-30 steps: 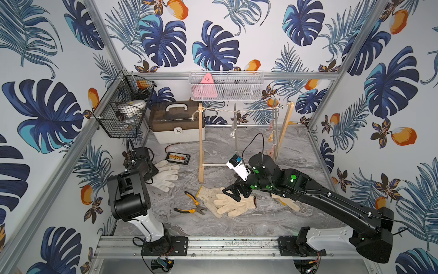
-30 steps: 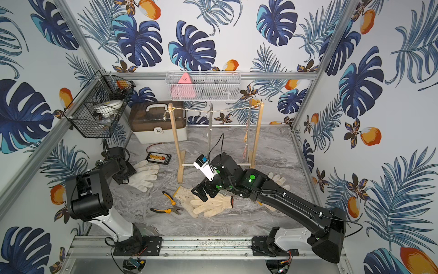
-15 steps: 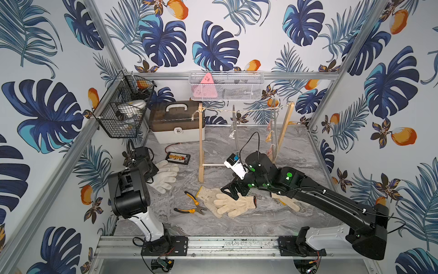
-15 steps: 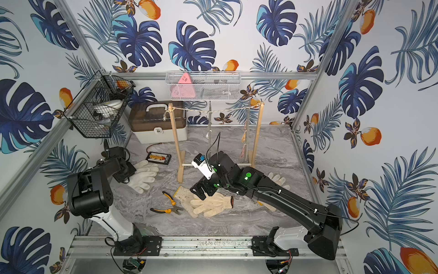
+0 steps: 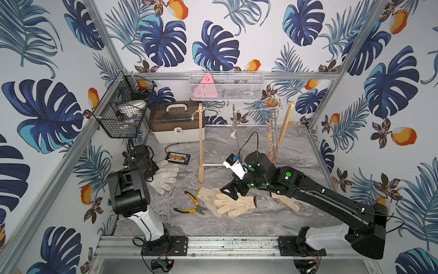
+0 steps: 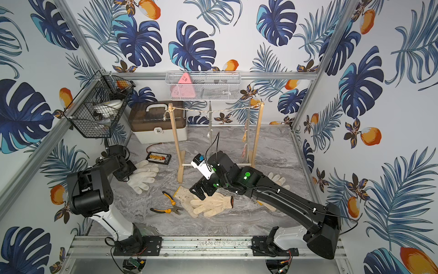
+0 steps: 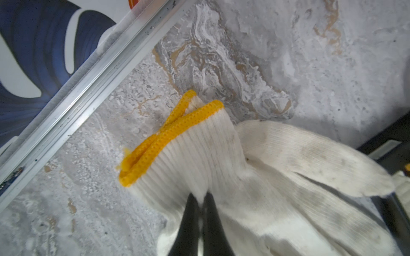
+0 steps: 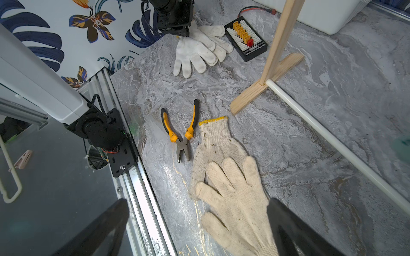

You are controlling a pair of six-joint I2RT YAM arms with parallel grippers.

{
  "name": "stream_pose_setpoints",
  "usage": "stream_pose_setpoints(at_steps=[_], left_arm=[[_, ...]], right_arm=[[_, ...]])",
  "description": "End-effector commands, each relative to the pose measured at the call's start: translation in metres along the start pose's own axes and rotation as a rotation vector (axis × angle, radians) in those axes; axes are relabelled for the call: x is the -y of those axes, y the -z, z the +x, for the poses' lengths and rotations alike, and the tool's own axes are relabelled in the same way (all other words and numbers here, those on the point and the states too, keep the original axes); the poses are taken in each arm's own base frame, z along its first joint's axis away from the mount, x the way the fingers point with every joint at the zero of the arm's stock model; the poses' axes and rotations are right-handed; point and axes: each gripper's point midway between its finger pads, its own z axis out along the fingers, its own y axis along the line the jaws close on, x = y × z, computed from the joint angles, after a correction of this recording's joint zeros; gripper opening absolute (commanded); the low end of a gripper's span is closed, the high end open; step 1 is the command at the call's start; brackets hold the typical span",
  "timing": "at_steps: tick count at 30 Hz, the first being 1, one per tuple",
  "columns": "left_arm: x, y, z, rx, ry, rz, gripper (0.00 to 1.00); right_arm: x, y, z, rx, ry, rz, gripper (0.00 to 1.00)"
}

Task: Clip the gloves onto a hanger to dry
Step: Pick up the glove from the center of the board.

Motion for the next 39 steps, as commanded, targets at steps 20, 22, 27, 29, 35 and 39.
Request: stream_pose_setpoints(at_steps=[20,22,27,29,35,39], left_arm=[[0.052,0.176,-0.071,0.324,-0.168,0.253,0.00],[0.057,0.188,-0.067,0.330,-0.178,0.291,0.00],[0.076,0.208,-0.048,0.328,-0.233,0.373,0.00],[0.079,0.203,-0.038,0.283,-0.224,0.390,0.01],[0.089,0.199,-0.016,0.262,-0.258,0.426,0.00],[0.111,0.227,0.001,0.329,-0.374,0.495,0.01]], right_arm=[[-0.018,0.034,-0.060,0.142,0.006,-0.091,1.00],[-0.021,0.037,-0.064,0.146,0.009,-0.101,1.00],[-0.026,0.041,-0.073,0.162,0.018,-0.122,1.00],[-0.026,0.042,-0.075,0.159,0.026,-0.121,1.00],[-0.023,0.045,-0.076,0.164,0.035,-0.104,1.00],[-0.022,0.042,-0.076,0.155,0.024,-0.106,1.00]])
